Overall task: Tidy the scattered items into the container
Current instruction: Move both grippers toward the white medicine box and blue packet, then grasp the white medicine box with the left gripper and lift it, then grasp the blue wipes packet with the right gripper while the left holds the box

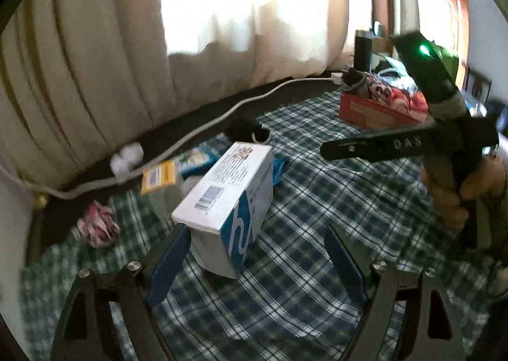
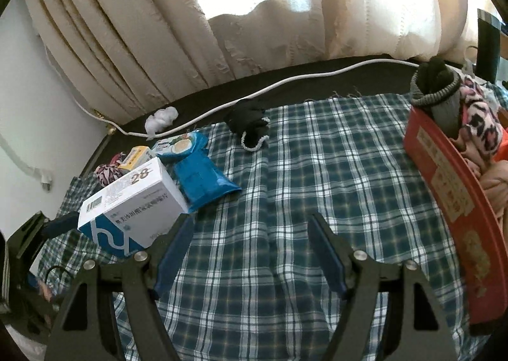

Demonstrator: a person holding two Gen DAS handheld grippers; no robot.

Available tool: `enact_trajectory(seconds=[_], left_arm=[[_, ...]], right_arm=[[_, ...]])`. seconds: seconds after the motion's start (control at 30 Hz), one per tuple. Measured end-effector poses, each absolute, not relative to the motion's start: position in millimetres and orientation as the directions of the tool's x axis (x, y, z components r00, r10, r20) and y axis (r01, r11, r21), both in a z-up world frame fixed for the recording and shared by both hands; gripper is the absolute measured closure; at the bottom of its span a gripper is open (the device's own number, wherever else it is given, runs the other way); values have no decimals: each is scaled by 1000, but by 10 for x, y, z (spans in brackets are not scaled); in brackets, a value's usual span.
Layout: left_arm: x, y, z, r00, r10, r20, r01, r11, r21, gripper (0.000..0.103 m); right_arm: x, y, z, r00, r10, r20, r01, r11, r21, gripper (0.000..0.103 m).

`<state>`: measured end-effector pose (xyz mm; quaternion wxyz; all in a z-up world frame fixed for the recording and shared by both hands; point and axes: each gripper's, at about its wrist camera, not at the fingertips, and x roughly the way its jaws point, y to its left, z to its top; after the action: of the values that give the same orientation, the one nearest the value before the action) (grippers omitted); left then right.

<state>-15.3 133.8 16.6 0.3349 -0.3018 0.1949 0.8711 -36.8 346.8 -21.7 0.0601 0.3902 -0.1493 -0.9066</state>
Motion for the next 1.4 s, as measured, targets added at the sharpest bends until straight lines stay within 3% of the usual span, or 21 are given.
enact_trajectory(seconds=[0.33,0.47,0.53,0.57,0.7,0.8,1.13,1.4], left_arm=[[-565,1253,22,-650,375,-661,-607,-780,154,16],[-648,1285,-114,-575,420,-702,-641,-764,67,16],[-637,1317,-161,-545,443,-712,-656,-754,33,34],[-634,1328,-181,-538,443,-717,-655,-755,25,50],[-677,1180,-166,-532,479,-698,-606,-792,-81,61],[-702,952,-35,-565,500,-657,-548,-822,-155,63],[-589,499,385,-658,542,-523,-500,-833,-235,63],[-630,414,373,-659,543,-520,-483,-836,-260,63]], right_arm=[[-346,3526,-232,-689,-248,-681,-4,-938,346,25],[-341,3517,-243,-691,-241,-681,-3,-942,336,25],[-353,3523,-263,-692,-238,-682,-6,-942,335,25],[-358,3526,-273,-692,-236,-683,-7,-943,334,25],[-362,3498,-296,-695,-233,-680,5,-948,319,25],[-359,3426,-292,-700,-231,-676,30,-955,296,25],[-568,2941,-192,-639,-210,-740,160,-977,139,25],[-1165,2688,-296,-614,-162,-772,184,-981,60,25]])
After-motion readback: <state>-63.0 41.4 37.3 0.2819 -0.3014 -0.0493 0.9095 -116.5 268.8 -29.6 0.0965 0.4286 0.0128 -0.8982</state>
